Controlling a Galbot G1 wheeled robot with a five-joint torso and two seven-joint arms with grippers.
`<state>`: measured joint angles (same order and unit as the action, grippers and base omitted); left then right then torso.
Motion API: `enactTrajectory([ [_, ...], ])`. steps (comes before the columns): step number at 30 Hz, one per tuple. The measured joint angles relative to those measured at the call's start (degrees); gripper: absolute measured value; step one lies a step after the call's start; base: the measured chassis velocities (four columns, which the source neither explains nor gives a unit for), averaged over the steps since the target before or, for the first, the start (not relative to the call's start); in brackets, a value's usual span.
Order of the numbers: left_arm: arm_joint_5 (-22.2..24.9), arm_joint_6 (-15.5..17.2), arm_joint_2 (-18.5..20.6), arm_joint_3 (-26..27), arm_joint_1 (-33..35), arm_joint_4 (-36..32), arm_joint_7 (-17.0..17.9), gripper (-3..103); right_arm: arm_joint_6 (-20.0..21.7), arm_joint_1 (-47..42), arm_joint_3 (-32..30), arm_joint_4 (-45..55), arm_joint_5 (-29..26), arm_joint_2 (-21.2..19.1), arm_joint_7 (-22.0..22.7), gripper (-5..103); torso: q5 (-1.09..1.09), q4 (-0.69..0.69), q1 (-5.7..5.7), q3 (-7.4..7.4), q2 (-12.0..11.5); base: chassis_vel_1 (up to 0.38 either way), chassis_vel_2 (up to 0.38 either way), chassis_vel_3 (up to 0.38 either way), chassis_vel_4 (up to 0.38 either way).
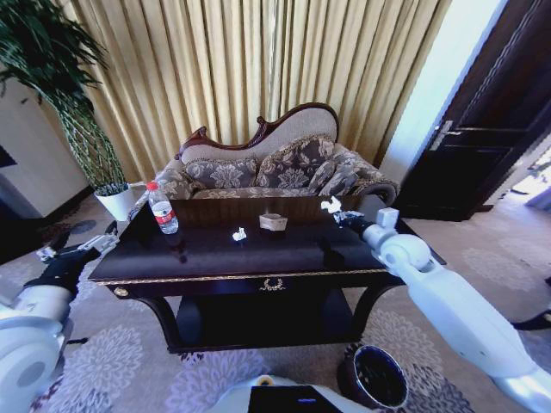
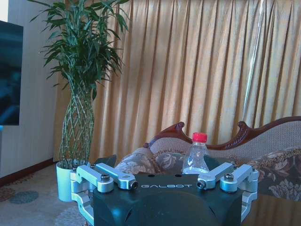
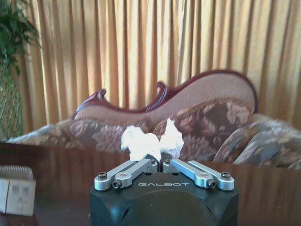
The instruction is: Move to the front of the table and place the trash on the table into the trash bin.
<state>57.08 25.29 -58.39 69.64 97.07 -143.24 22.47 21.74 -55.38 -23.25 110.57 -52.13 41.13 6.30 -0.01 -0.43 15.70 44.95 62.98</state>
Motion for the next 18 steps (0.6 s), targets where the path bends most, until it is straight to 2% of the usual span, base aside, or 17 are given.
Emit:
enactTrajectory([
  [5, 0.0, 0.0, -0.22, 0.05, -0.01, 0.0, 0.04, 100, -2.78, -4.0, -3.74, 2.71, 0.14, -0.21, 0.24, 0, 0.0, 0.01, 0.0, 0.0, 0.0, 0.0, 0.0, 0.0, 0.0],
  [9, -0.05, -0.03, -0.27, 0.04, -0.02, 0.0, 0.07, 100, -5.0, -8.72, -6.92, 6.39, 0.82, 0.43, 2.18, 0, -0.01, 0.01, 0.0, 0.0, 0.0, 0.0, 0.0, 0.0, 0.0],
  [18, -0.05, -0.15, -0.08, 0.38, -0.02, 0.0, 0.07, 100, -5.81, -14.43, -12.96, 10.99, 2.16, 1.79, 3.89, 0, 0.0, 0.0, 0.0, 0.0, 0.0, 0.0, 0.0, 0.0, 0.0],
])
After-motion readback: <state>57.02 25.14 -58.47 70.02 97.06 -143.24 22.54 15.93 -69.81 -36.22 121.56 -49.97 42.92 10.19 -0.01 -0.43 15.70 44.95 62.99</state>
